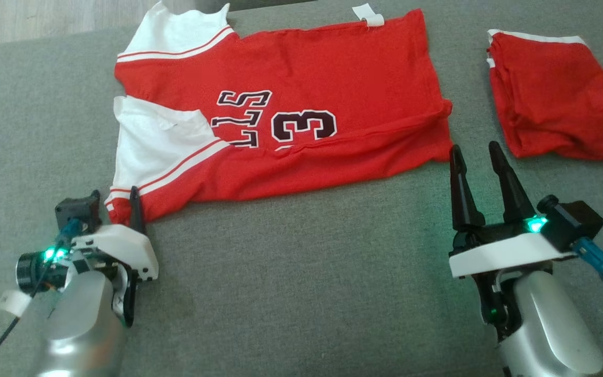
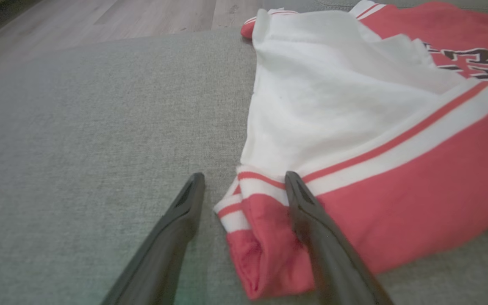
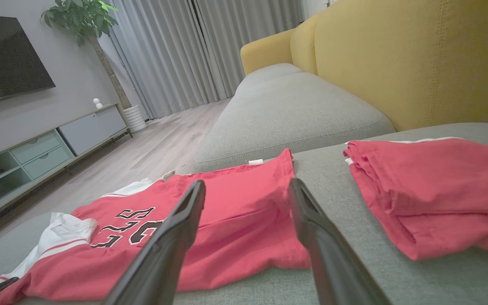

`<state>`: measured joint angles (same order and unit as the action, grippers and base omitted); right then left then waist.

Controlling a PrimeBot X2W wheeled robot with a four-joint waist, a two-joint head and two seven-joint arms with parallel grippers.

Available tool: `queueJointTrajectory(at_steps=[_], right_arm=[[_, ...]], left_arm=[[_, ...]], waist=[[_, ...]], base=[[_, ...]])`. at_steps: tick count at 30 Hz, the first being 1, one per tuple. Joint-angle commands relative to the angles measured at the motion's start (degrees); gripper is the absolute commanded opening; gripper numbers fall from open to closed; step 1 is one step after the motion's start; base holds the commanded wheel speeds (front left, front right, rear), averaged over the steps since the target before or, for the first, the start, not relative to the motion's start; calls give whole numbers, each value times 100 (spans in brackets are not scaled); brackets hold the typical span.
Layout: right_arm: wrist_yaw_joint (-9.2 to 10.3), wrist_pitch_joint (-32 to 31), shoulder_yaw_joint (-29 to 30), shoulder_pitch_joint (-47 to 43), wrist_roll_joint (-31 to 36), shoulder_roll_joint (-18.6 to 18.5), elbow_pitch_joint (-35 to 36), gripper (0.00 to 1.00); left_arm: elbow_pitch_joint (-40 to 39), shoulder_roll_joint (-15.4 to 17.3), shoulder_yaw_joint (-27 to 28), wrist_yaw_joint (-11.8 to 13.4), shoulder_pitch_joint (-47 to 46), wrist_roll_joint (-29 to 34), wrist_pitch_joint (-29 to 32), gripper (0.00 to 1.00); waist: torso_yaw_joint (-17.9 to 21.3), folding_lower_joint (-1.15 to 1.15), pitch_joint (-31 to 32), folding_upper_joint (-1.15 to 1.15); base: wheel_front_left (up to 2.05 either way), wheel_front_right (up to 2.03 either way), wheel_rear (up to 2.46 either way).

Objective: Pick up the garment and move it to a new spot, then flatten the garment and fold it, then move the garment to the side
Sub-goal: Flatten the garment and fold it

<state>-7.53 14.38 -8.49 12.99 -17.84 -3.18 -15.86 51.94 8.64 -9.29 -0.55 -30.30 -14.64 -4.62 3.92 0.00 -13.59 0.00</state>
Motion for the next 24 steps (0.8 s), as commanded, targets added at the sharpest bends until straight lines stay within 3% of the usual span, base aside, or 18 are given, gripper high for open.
queueJointTrajectory(at_steps=[1, 2, 3, 10, 17, 24], right_arm=[[4, 62, -147, 214, -44, 30, 146, 100], [4, 62, -148, 225, -45, 30, 133, 100], [4, 62, -145, 237, -45, 30, 117, 100], [4, 43, -70, 328, 125, 30, -293, 100], [4, -497, 607, 899, 696, 30, -1363, 100], [4, -979, 994, 1666, 293, 30, -2728, 100]], left_arm=[[125, 23, 2, -72, 37, -25, 198, 77], [163, 16, -10, -77, 29, -33, 239, 24], [198, 14, -16, -92, 24, -48, 267, 0], [138, 8, 61, -61, -74, -159, -55, 0], [-551, 30, 30, -74, -259, -101, -839, 0], [-1569, -13, -74, -134, -297, 46, -1022, 0]], waist=[[-14, 0, 19, 0], [-19, 0, 27, 0], [-26, 0, 34, 0], [-121, 0, 99, 0], [-314, 0, 103, 0], [-546, 0, 7, 0]], base=[[0, 0, 0], [0, 0, 0], [0, 0, 0], [0, 0, 0], [0, 0, 0], [0, 0, 0]])
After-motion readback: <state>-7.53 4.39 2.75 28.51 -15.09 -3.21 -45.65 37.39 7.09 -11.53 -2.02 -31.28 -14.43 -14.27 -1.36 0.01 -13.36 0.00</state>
